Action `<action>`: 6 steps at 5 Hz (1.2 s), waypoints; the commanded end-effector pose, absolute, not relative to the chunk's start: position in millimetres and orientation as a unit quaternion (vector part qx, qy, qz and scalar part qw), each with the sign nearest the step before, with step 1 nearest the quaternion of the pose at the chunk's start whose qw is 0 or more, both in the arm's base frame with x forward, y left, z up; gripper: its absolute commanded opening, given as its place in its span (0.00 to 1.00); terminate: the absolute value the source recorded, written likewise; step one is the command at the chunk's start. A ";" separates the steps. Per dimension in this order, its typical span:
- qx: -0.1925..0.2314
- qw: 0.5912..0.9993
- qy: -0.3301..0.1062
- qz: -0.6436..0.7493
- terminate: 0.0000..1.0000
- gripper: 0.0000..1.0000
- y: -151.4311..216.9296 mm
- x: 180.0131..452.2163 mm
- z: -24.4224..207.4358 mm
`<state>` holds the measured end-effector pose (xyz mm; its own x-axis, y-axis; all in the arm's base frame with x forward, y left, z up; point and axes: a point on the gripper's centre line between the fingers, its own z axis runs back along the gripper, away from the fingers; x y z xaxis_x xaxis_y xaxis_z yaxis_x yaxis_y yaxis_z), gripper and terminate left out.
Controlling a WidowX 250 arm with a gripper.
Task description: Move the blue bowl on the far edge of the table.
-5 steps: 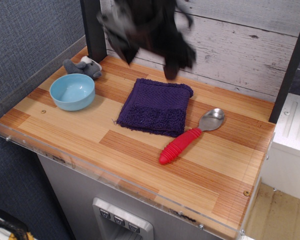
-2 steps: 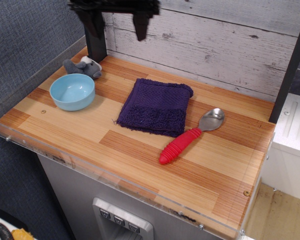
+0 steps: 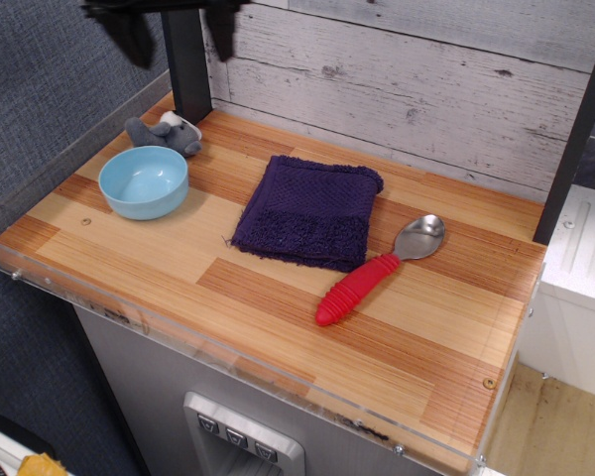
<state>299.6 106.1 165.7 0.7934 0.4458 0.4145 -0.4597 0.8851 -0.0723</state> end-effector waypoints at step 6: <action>0.057 0.960 -0.137 0.236 0.00 1.00 156.3 316.5 66.4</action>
